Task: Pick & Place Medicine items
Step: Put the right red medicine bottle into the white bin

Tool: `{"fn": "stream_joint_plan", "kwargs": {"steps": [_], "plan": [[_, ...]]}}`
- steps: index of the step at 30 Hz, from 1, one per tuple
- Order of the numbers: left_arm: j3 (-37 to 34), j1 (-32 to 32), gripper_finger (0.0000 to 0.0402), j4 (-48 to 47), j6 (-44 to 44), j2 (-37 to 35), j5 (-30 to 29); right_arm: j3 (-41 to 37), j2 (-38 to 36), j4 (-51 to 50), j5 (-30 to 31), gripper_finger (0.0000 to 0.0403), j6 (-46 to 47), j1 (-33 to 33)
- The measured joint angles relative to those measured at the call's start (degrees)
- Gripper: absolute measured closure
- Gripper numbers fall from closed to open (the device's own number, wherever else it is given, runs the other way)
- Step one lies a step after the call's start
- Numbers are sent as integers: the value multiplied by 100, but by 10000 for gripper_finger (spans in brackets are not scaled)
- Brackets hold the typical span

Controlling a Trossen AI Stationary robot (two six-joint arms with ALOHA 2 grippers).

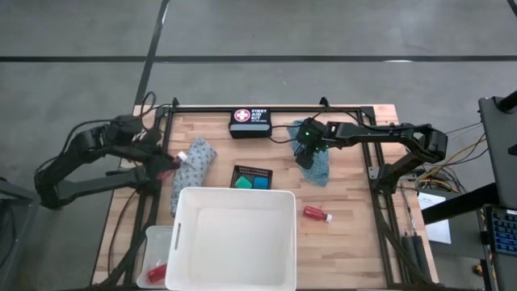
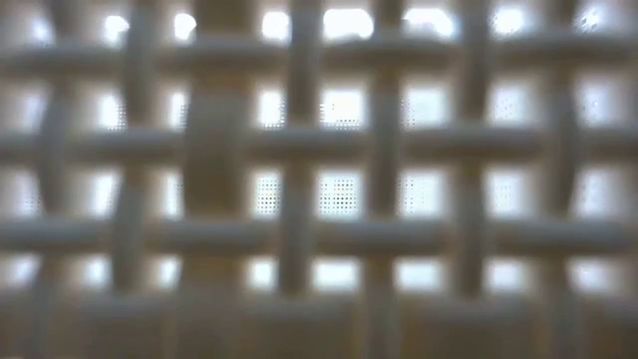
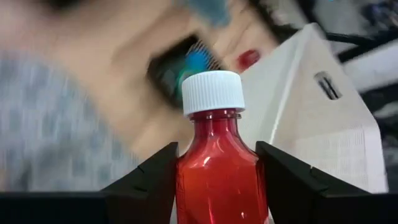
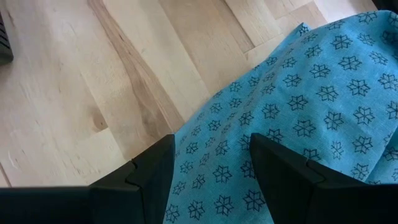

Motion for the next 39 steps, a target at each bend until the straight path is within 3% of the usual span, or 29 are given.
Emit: {"fn": "stream_joint_plan", "kwargs": {"steps": [9,13,19,24,30,39], "plan": [[-175,-83,203,2694,1636,10,-64,0,2,0,1,199,20,0],[-777,-164,203,4443,1999,17,-693,0,0,1,0,199,-6,0],[-1815,-473,203,6455,1332,155,-868,0,2,2,0,199,-2,0],[-2181,-1400,203,7345,1360,151,-1106,0,2,15,0,199,18,0],[-2111,-2833,203,7305,1591,155,-1797,0,2,26,0,199,18,0],[-2105,-5501,203,6922,1532,-125,-4639,0,2,32,0,199,18,0]]}}
